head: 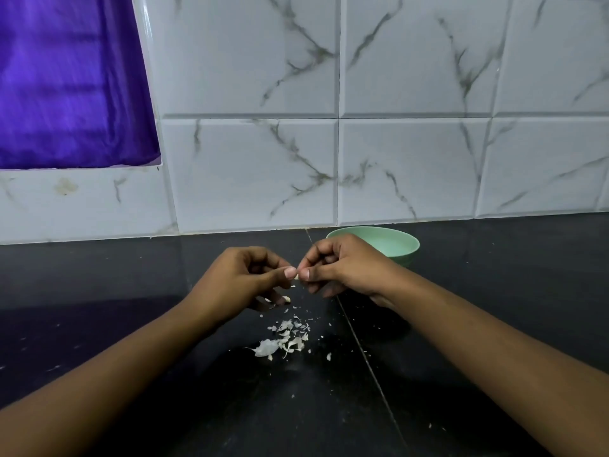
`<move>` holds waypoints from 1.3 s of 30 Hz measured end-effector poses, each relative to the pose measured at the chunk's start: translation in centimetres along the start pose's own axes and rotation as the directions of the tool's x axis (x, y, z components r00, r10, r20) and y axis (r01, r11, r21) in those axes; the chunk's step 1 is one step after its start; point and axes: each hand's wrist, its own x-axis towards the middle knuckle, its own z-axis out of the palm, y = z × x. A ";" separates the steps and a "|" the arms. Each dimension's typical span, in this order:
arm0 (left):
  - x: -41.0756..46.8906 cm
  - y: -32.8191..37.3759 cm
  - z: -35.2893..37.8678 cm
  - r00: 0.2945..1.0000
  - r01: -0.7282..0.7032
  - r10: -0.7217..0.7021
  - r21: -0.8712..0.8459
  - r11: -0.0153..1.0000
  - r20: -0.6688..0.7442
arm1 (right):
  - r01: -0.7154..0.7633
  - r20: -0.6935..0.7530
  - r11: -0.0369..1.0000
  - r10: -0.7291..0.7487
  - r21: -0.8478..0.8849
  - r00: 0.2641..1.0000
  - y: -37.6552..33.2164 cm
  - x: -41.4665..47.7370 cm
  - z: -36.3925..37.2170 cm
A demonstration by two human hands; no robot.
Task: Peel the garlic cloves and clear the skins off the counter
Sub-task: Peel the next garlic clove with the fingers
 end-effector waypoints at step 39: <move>0.1 -0.2 0.3 0.994 -0.025 0.001 -0.231 0.973 -0.107 | 0.123 -0.136 0.958 -0.163 -0.260 0.977 -2.4 -1.3 -0.3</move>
